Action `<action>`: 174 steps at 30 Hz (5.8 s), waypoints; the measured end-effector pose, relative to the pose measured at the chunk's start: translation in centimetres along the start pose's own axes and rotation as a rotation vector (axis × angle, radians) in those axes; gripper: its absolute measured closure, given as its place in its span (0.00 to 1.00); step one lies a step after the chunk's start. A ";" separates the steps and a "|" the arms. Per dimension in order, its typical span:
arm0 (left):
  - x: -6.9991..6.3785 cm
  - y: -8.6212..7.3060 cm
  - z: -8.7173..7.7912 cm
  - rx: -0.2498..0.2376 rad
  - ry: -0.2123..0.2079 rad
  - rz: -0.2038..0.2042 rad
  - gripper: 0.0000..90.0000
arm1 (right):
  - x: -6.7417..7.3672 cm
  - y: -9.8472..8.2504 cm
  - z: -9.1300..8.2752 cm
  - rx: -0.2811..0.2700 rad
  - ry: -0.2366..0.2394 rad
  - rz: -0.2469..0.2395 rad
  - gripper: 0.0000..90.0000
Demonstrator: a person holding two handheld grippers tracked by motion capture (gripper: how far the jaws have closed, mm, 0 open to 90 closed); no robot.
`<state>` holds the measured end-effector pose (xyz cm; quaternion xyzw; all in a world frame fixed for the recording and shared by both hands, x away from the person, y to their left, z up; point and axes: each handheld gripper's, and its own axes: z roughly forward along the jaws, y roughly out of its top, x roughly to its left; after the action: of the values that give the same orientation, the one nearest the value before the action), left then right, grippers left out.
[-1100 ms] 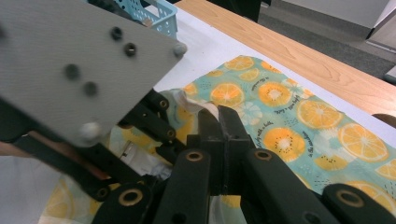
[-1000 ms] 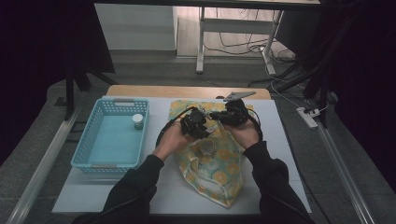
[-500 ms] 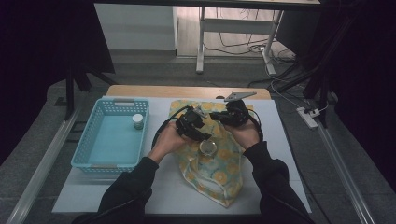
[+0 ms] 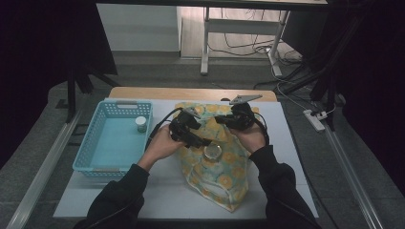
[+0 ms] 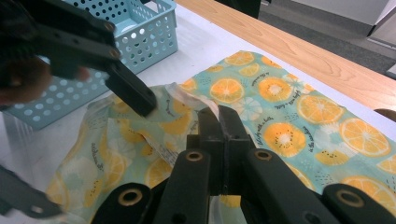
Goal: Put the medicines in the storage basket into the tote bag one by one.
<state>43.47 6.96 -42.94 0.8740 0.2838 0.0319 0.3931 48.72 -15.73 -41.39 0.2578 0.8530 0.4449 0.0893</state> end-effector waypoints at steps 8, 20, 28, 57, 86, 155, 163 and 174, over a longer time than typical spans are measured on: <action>0.2 -0.9 -2.0 -0.009 0.046 0.008 0.05 | 0.0 0.0 -0.2 -0.002 -0.003 0.001 1.00; 1.6 -2.7 -3.5 -0.014 0.052 0.023 0.02 | 0.0 -0.1 -0.2 0.000 0.001 0.002 1.00; 3.0 -4.3 -5.7 -0.031 0.099 -0.026 0.01 | 0.0 -0.2 -0.2 0.000 0.002 0.000 1.00; 9.4 -10.8 -11.6 -0.029 0.381 -0.232 0.00 | 0.2 -0.4 -0.2 0.000 0.007 -0.003 1.00; 14.8 -13.0 -7.5 0.126 0.461 -0.294 0.01 | 0.2 -0.4 -0.3 0.000 0.011 -0.008 1.00; 7.5 -7.6 -11.6 0.050 0.330 -0.206 0.56 | 0.1 -0.6 -0.3 -0.009 0.007 -0.004 1.00; 5.6 -6.2 -11.4 0.031 0.280 -0.180 0.56 | 0.0 -0.7 -0.3 -0.009 0.008 -0.001 1.00; 2.0 -4.8 -10.1 0.031 0.207 -0.087 0.56 | 0.0 -0.9 -0.3 -0.011 0.010 0.003 1.00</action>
<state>40.12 17.30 -39.73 0.8590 0.3609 0.1007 0.3490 48.32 -16.33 -41.92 0.2565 0.8506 0.4508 0.0858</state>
